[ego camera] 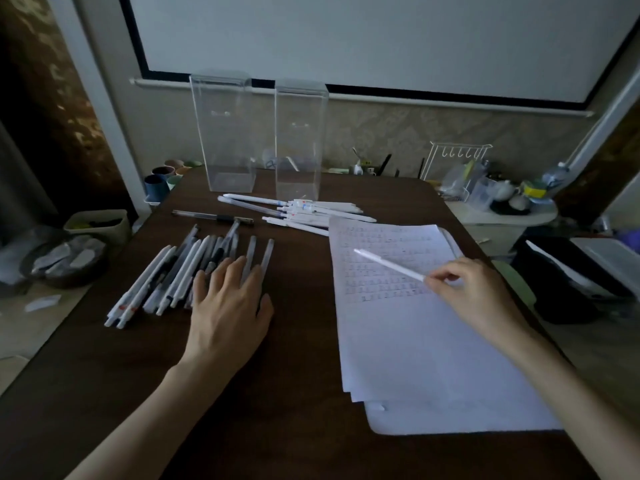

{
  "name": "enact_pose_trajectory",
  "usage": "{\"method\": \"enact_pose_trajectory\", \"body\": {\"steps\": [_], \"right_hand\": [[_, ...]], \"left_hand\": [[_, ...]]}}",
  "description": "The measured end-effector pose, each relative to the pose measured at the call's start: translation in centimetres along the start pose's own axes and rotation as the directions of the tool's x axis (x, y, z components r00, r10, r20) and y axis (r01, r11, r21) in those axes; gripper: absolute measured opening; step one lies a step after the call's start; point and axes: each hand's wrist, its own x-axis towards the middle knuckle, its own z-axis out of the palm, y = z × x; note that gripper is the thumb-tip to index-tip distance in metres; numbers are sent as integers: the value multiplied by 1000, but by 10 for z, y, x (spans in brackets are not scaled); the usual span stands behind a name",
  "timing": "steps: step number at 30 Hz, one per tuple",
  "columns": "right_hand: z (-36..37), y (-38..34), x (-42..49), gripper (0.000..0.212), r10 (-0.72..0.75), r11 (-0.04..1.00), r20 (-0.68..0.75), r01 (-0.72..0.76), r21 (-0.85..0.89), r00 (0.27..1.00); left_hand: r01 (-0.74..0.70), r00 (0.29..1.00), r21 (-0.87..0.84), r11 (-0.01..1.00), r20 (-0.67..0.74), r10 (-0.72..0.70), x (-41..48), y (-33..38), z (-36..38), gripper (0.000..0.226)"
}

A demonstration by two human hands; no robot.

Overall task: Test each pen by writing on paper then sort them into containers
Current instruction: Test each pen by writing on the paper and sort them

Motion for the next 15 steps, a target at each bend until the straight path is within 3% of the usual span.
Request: {"method": "enact_pose_trajectory", "body": {"steps": [3, 5, 9, 12, 15], "right_hand": [[-17, 27, -11, 2, 65, 998, 158, -67, 11, 985], [-20, 32, -8, 9, 53, 998, 179, -60, 34, 983], [-2, 17, 10, 25, -70, 997, 167, 66, 29, 983], [19, 8, 19, 23, -168, 984, 222, 177, -21, 960], [24, 14, 17, 12, -231, 969, 122, 240, -61, 965]], "left_hand": [[-229, 965, -80, 970, -148, 216, 0, 17, 0, 38], [-437, 898, -136, 889, -127, 422, 0, 41, -4, 44], [-732, 647, -228, 642, 60, 760, 4, 91, -1, 44], [-798, 515, -292, 527, 122, 849, 8, 111, 16, 44], [-754, 521, -385, 532, 143, 842, 9, 113, 27, 48]]}}
